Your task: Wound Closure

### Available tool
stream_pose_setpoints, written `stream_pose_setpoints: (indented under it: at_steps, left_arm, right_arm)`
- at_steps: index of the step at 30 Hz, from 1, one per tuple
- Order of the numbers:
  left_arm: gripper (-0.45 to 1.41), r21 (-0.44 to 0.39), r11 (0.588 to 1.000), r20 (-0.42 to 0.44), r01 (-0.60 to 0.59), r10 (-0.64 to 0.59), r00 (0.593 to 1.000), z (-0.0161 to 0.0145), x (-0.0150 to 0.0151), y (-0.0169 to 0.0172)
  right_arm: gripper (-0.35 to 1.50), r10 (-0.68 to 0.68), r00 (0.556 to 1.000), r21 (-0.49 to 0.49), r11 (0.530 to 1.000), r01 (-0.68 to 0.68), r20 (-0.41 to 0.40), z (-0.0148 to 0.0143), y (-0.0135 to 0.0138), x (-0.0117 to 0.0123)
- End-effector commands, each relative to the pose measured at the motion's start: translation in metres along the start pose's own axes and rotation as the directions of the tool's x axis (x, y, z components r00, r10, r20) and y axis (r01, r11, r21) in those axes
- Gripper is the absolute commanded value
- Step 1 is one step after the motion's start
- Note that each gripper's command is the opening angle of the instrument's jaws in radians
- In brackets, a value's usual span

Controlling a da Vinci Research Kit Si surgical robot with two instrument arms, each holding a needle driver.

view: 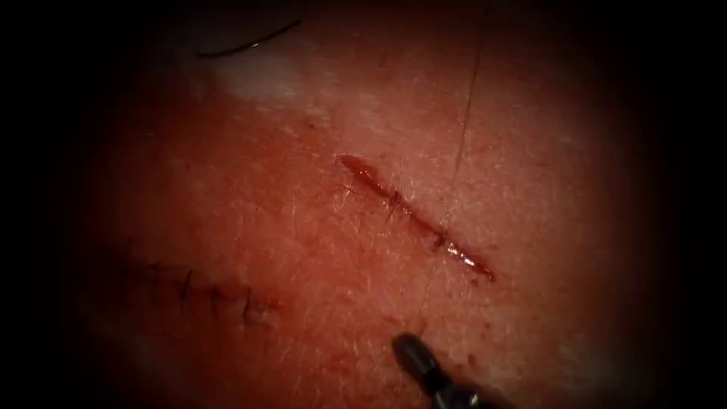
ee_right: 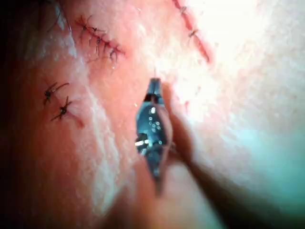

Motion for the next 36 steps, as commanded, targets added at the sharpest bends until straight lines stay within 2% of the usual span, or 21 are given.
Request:
stream_pose_setpoints:
  at_steps: [1, 2, 4, 6, 7, 9, 10, 13, 15, 17, 20, 24, 27, 32, 36]
  left_arm:
    - [-0.45, -0.01, 1.0, -0.003, 0.015, -0.015, 1.0, 0.0004, -0.0002, 0.0003]
    - [-0.45, -0.01, 1.0, -0.003, 0.015, -0.015, 1.0, 0.0004, -0.0002, 0.0003]
    - [-0.45, -0.032, 0.999, 0.002, 0.036, -0.036, 0.999, -0.0006, -0.0002, 0.0021]
    - [-0.45, -0.049, 0.998, 0.004, 0.051, -0.051, 0.999, -0.0019, 0.0005, 0.0038]
    - [-0.45, -0.059, 0.996, 0.005, 0.061, -0.061, 0.998, -0.0028, 0.001, 0.0049]
    - [-0.45, -0.067, 0.995, 0.007, 0.068, -0.068, 0.998, -0.0035, 0.0014, 0.0056]
    - [-0.45, -0.077, 0.994, 0.009, 0.08, -0.08, 0.997, -0.0045, 0.002, 0.0068]
    - [-0.45, -0.095, 0.989, 0.009, 0.117, -0.117, 0.993, -0.007, 0.0042, 0.0104]
    - [-0.45, -0.096, 0.988, 0.004, 0.124, -0.124, 0.992, -0.0073, 0.0046, 0.0111]
    - [-0.45, -0.108, 0.982, -0.002, 0.157, -0.158, 0.987, -0.0084, 0.0065, 0.0139]
    - [-0.45, -0.115, 0.98, -0.002, 0.161, -0.162, 0.987, -0.0091, 0.008, 0.0162]
    - [-0.45, -0.125, 0.98, -0.003, 0.158, -0.16, 0.987, -0.0098, 0.0097, 0.0183]
    - [-0.45, -0.134, 0.98, -0.007, 0.146, -0.149, 0.989, -0.0108, 0.0118, 0.0206]
    - [-0.45, -0.141, 0.979, 0.015, 0.145, -0.145, 0.989, -0.0116, 0.0127, 0.0227]
    - [-0.45, -0.152, 0.978, 0.035, 0.142, -0.139, 0.99, -0.0124, 0.0129, 0.025]
  right_arm:
    - [0.89, -0.005, 1.0, 0.052, 0.999, 0.005, -0.013, 0.0001, -0.0003, 0.0001]
    - [0.89, -0.005, 1.0, 0.052, 0.999, 0.005, -0.013, 0.0001, -0.0003, 0.0001]
    - [1.31, -0.036, 0.997, 0.075, 0.996, 0.041, -0.063, -0.0001, -0.0003, 0.0018]
    - [1.31, -0.104, 0.992, 0.114, 0.987, 0.111, -0.071, -0.0006, -0.0002, 0.0032]
    - [1.31, -0.213, 0.975, 0.123, 0.968, 0.219, -0.062, -0.0012, -0.0002, 0.004]
    - [1.31, -0.231, 0.972, 0.135, 0.962, 0.236, -0.048, -0.0015, -0.0002, 0.0043]
    - [1.26, -0.24, 0.971, 0.177, 0.955, 0.237, -0.006, -0.0023, -0.0002, 0.0052]
    - [1.28, -0.276, 0.961, 0.207, 0.941, 0.268, 0.01, -0.0036, 0.0003, 0.0082]
    - [1.3, -0.299, 0.954, 0.206, 0.934, 0.291, 0.009, -0.0034, 0.0004, 0.0091]
    - [1.3, -0.338, 0.941, 0.204, 0.923, 0.327, 0.024, -0.0023, 0.0007, 0.0107]
    - [1.3, -0.368, 0.927, 0.198, 0.916, 0.349, 0.069, -0.001, 0.0012, 0.0107]
    - [1.3, -0.38, 0.922, 0.203, 0.911, 0.359, 0.074, 0.0006, 0.0023, 0.0107]
    - [1.3, -0.382, 0.92, 0.203, 0.91, 0.36, 0.081, 0.0024, 0.0037, 0.0115]
    - [1.3, -0.385, 0.919, 0.202, 0.91, 0.362, 0.088, 0.0041, 0.0051, 0.0122]
    - [1.3, -0.395, 0.914, 0.202, 0.906, 0.371, 0.096, 0.0059, 0.0064, 0.0117]
